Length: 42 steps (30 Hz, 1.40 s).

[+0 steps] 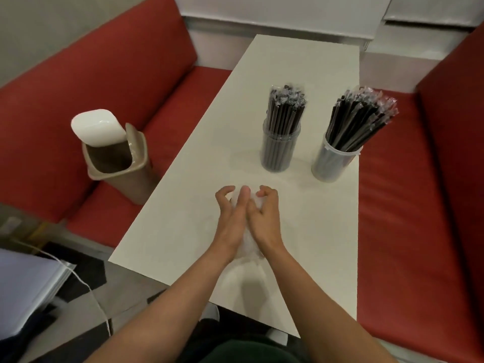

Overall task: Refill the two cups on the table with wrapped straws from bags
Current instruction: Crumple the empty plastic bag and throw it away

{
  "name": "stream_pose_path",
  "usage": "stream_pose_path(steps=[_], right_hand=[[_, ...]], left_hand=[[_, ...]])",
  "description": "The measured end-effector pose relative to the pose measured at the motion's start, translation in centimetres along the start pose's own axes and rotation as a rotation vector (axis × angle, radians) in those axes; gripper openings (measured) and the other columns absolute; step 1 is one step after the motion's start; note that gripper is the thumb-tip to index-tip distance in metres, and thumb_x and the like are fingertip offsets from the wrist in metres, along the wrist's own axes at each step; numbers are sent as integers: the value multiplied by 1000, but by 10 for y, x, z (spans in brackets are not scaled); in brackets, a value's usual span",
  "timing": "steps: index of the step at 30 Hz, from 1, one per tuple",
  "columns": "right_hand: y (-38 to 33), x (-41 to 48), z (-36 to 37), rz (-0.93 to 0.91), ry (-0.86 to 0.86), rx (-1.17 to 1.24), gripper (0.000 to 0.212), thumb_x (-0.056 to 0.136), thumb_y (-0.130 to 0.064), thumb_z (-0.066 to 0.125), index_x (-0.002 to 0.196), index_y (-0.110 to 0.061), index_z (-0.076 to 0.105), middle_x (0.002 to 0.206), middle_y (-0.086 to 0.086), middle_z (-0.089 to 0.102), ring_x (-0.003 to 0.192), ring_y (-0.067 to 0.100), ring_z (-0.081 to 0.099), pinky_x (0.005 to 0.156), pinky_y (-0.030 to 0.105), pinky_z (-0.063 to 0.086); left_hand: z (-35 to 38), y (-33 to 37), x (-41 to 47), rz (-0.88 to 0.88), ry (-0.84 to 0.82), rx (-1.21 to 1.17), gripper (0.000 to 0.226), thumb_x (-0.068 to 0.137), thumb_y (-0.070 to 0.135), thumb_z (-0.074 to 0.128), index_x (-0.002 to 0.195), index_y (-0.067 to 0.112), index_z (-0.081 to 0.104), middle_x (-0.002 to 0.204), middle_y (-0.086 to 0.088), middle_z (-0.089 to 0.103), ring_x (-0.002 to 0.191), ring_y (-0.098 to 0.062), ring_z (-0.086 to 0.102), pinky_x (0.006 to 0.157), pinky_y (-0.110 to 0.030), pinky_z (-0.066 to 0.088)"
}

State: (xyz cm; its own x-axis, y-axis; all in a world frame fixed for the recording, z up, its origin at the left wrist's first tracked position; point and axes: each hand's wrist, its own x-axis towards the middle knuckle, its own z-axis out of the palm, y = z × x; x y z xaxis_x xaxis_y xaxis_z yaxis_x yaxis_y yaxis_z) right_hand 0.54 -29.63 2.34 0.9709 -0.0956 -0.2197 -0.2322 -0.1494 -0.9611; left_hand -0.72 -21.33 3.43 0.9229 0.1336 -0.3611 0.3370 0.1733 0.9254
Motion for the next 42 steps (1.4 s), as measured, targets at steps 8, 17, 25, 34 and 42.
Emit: stream_pose_path(steps=[8,17,25,34,42], right_hand=[[-10,-19,45,51,-361,195,58,89,-80,42,143,-72,23,164,-26,27,150,3,32,123,38,32],[-62,9,147,-55,-231,188,46,110,-51,35,127,-18,63,117,-4,72,100,-3,68,87,24,54],[-90,30,283,-287,-217,48,34,111,-50,36,142,-43,49,126,-28,62,116,-5,62,100,26,54],[-51,71,373,-204,-306,-32,51,101,-47,64,148,-54,47,146,-28,54,133,-5,53,111,28,49],[-51,156,425,-195,-232,-302,49,104,-34,60,152,-37,50,149,-2,58,137,20,55,116,45,44]], left_hand=[[-36,28,21,42,515,-307,39,96,48,65,76,15,61,79,-3,66,81,-23,69,84,-44,59],[-116,52,45,428,392,252,6,105,36,57,109,33,60,119,3,64,105,-7,64,85,-21,50],[-256,85,107,576,488,331,16,107,29,50,116,24,64,109,5,71,102,-9,69,91,-31,58],[-353,119,176,-98,240,-365,59,102,70,25,141,37,53,126,4,65,107,-16,68,80,-33,56],[-457,86,247,175,473,695,94,84,17,72,162,14,19,169,-7,20,156,-23,19,126,-38,23]])
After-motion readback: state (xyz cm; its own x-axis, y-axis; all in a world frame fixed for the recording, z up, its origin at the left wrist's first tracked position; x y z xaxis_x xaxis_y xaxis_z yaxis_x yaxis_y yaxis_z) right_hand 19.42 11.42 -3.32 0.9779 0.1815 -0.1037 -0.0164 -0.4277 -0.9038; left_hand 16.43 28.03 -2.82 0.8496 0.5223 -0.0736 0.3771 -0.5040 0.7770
